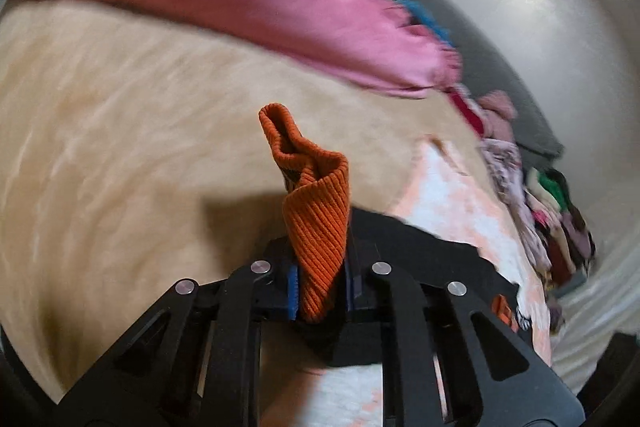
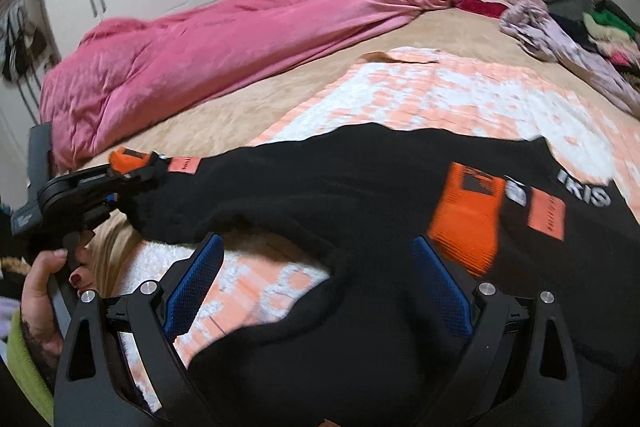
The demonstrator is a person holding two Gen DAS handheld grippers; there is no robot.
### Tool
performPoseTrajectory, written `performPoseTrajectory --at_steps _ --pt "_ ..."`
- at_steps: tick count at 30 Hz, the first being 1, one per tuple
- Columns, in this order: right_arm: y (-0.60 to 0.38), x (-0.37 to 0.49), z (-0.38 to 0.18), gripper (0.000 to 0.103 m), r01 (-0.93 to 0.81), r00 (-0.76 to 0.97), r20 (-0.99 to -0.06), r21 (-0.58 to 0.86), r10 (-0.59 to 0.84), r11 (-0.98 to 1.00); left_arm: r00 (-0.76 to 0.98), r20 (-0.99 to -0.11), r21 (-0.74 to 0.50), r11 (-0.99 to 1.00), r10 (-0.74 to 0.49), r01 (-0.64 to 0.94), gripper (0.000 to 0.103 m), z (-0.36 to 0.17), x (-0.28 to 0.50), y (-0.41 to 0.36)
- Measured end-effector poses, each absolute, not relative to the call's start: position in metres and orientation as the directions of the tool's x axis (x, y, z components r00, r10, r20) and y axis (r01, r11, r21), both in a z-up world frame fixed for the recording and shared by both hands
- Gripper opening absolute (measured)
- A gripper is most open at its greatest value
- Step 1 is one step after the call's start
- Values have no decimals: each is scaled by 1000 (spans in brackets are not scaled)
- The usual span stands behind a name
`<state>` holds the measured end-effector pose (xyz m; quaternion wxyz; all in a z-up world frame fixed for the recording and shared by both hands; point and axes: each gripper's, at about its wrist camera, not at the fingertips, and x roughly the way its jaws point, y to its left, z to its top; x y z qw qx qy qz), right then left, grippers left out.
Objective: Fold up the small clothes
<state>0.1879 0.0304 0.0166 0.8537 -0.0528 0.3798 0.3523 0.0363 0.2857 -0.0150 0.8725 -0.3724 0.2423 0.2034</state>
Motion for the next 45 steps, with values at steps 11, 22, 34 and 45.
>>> performPoseTrajectory --at_steps 11,22,34,45 --pt "-106 190 17 94 -421 575 -677 237 459 876 896 -444 -463 860 -15 -215 8 42 67 182" --pt "-207 192 25 94 -216 670 -650 292 359 932 838 -508 -384 923 -199 -13 8 46 133 82" --pt "-212 198 26 94 -196 675 -646 310 357 930 708 -607 -367 918 -361 153 42 -5 143 39" --pt "-125 218 6 94 -347 483 -698 401 528 848 793 -600 -288 953 -107 -90 53 11 130 98"
